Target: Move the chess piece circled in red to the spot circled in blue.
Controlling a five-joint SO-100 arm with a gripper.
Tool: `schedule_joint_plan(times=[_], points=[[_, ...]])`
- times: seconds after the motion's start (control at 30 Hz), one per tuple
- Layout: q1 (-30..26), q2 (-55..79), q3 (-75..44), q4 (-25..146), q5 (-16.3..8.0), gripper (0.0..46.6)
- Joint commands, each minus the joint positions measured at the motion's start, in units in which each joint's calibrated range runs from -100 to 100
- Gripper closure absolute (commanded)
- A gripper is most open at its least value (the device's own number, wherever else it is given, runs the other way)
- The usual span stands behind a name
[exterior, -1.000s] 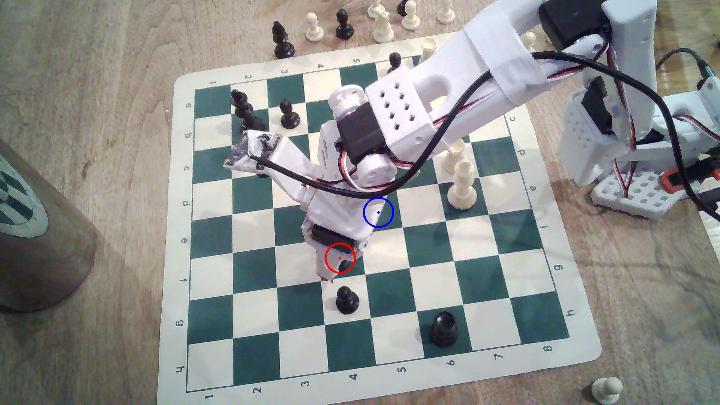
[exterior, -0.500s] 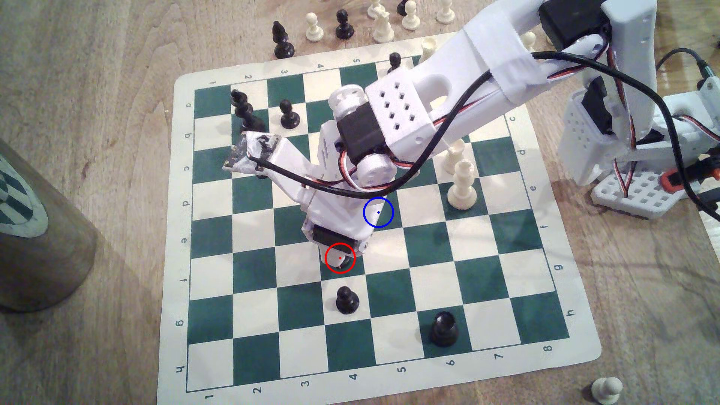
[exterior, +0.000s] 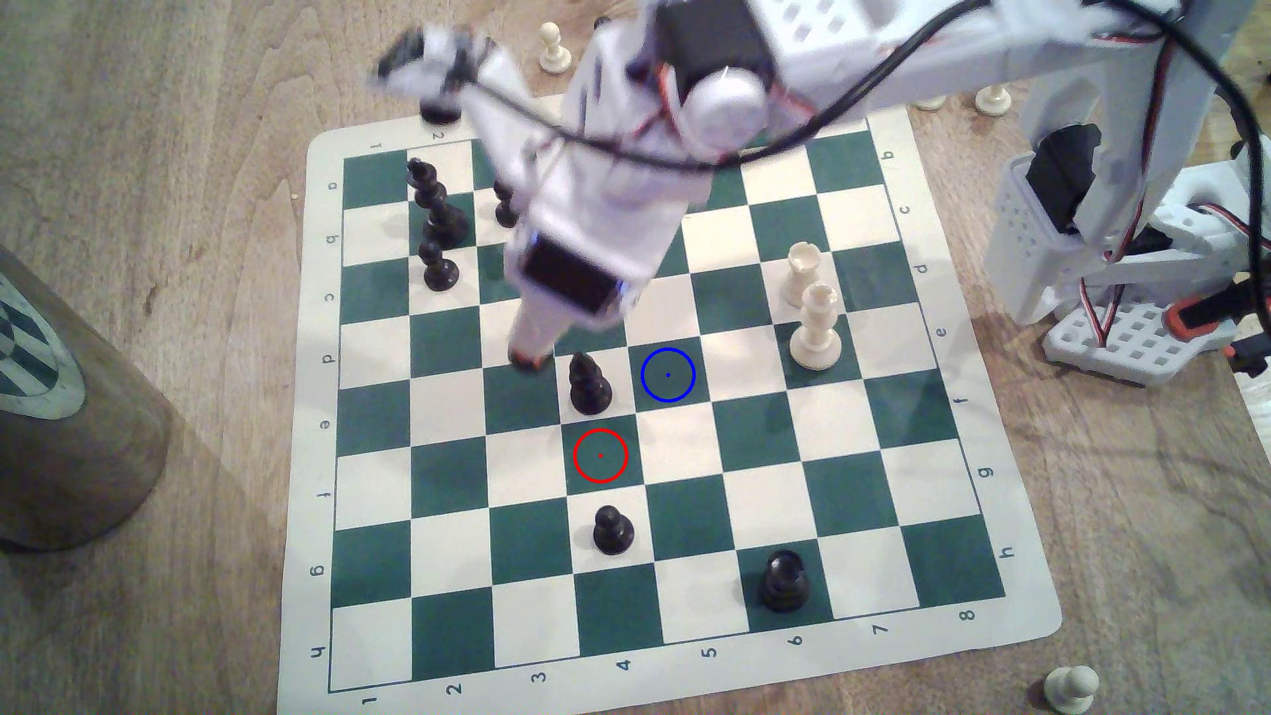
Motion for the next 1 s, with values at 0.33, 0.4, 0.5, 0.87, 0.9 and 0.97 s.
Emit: schedule_joint_plan(times=[0.33,0.4,0.5,0.87,0.9,0.97], points=[[4.2,-17.4,20.4,-0.1,3.0,46.4],[4.4,-17.7,23.2,-1.0,3.2,46.4],[4.4,-17.1,27.4,-3.7,3.5,46.4],[2.8,-6.5,29.3,-8.9,3.8,46.4],[2.8,-4.5,29.3,-10.0,3.9,46.4],[2.8,-3.1,29.3,-10.7,4.0,46.4]])
